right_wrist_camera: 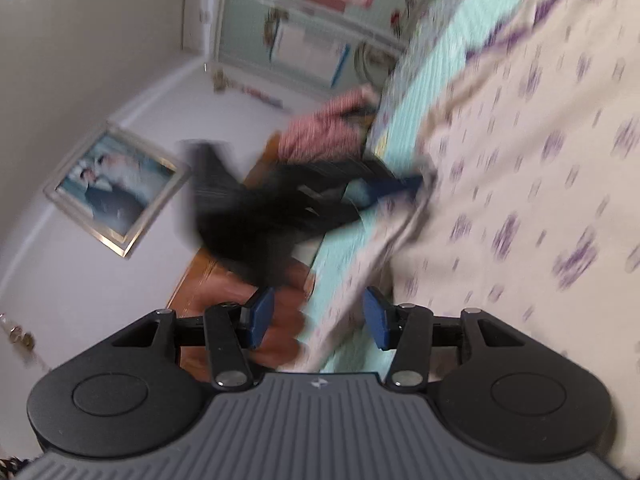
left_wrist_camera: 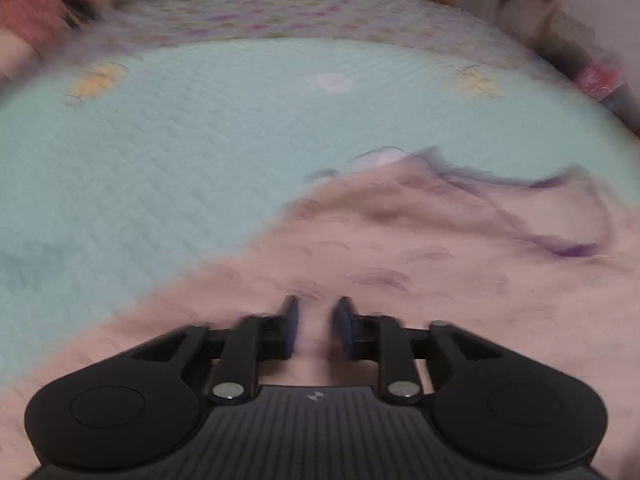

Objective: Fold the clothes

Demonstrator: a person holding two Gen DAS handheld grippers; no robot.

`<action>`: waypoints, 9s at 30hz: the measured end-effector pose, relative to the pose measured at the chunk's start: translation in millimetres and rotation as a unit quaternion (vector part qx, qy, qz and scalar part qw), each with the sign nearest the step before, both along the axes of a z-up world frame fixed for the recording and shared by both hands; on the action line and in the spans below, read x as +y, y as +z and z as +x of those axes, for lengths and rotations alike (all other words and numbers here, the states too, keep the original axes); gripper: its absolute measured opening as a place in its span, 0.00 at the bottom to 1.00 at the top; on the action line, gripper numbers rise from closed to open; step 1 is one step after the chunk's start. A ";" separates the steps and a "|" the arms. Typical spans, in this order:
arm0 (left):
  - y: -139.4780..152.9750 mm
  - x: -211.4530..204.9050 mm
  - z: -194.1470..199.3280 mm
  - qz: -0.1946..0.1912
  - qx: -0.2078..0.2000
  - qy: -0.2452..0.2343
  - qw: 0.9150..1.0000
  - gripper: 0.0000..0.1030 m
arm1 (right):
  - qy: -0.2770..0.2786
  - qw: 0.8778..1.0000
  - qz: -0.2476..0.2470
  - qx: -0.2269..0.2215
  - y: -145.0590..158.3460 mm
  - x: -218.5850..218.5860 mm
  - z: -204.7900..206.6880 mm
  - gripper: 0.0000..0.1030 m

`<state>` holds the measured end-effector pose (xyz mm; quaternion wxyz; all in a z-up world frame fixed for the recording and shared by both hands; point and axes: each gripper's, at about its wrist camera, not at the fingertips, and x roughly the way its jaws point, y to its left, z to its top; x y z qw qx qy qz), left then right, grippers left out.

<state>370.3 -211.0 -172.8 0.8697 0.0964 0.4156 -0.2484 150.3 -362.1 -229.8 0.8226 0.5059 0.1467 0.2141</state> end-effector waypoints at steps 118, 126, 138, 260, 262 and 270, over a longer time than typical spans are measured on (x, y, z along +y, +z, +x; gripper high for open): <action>14.4 -31.4 24.9 0.024 -0.058 -0.044 0.997 0.17 | -0.246 0.968 -0.042 0.032 -12.3 -40.0 -21.0 0.63; 34.8 -100.3 22.5 0.007 -0.096 -0.113 0.989 0.36 | -0.245 0.968 -0.039 0.032 -12.3 -40.0 -22.2 0.64; 2.7 -151.5 37.8 0.049 -0.083 -0.107 0.990 0.04 | -0.244 0.968 -0.040 0.033 -11.3 -39.7 -20.8 0.64; 4.5 144.7 -363.9 -0.049 0.030 0.160 0.985 0.56 | -0.026 0.954 -0.254 0.161 92.6 -46.9 -306.4 0.49; 7.2 164.1 -365.8 -0.098 0.046 0.179 0.978 0.56 | -0.025 0.950 -0.258 0.172 90.2 -41.6 -317.7 0.49; 0.9 219.5 -363.8 -0.226 0.131 0.221 0.940 0.59 | -0.093 0.952 -0.185 0.226 86.9 -69.3 -368.2 0.57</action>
